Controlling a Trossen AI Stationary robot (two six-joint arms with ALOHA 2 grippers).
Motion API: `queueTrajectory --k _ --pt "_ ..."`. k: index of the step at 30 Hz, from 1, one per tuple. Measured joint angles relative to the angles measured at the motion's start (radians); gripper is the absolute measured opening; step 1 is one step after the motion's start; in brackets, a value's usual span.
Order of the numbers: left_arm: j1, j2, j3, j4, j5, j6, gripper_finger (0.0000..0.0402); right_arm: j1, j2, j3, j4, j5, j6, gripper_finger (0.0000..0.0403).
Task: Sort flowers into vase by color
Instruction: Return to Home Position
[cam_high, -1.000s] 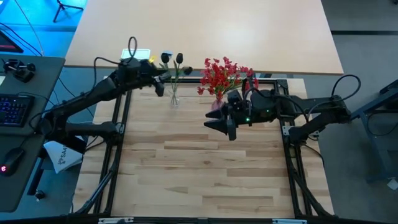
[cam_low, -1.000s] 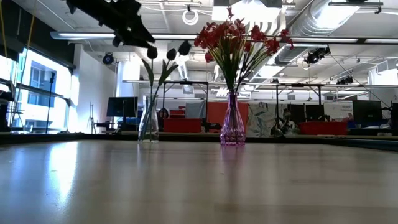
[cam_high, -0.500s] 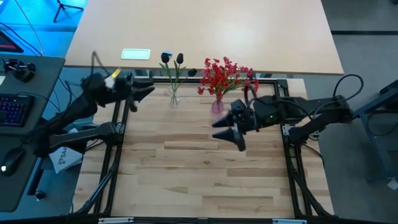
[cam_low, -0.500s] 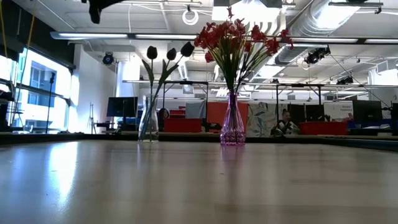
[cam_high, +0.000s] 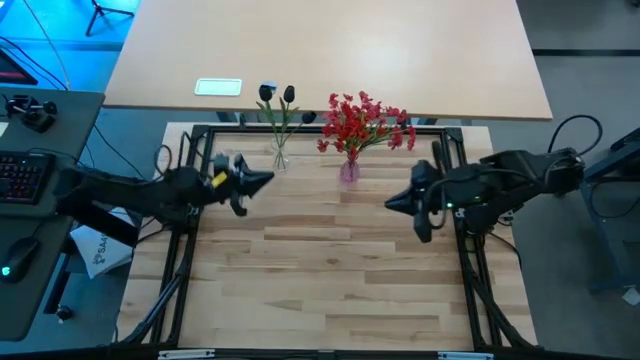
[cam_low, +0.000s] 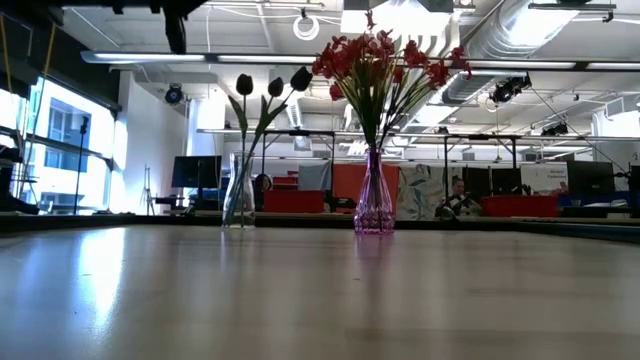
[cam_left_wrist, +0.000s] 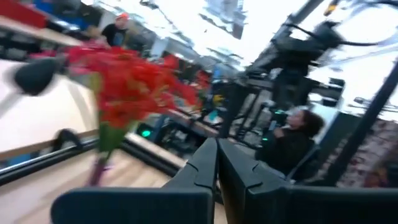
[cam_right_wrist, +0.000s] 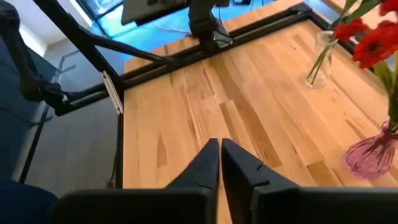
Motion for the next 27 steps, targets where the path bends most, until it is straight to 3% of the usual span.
queueTrajectory --k 4,7,14,18,21,27 --pt "-0.099 0.068 0.000 0.126 -0.048 0.045 0.0001 0.018 -0.045 -0.045 0.018 0.034 0.017 0.0003" --pt "-0.136 0.072 0.000 0.136 -0.096 0.080 0.0000 0.027 -0.101 -0.177 0.123 0.034 0.055 0.0004" --pt "-0.142 -0.003 0.000 0.097 -0.132 0.138 0.0000 0.052 -0.250 -0.626 0.647 -0.004 0.166 0.0001" --pt "-0.142 -0.055 0.000 0.032 -0.123 0.138 0.0000 0.051 -0.287 -0.790 0.946 -0.020 0.178 0.0001" --pt "-0.132 -0.090 0.000 -0.007 -0.113 0.138 0.0000 0.043 -0.288 -0.845 1.038 -0.021 0.165 0.0000" --pt "-0.101 -0.164 0.000 -0.114 -0.097 0.131 0.0000 0.030 -0.278 -0.849 1.051 -0.023 0.163 0.0000"
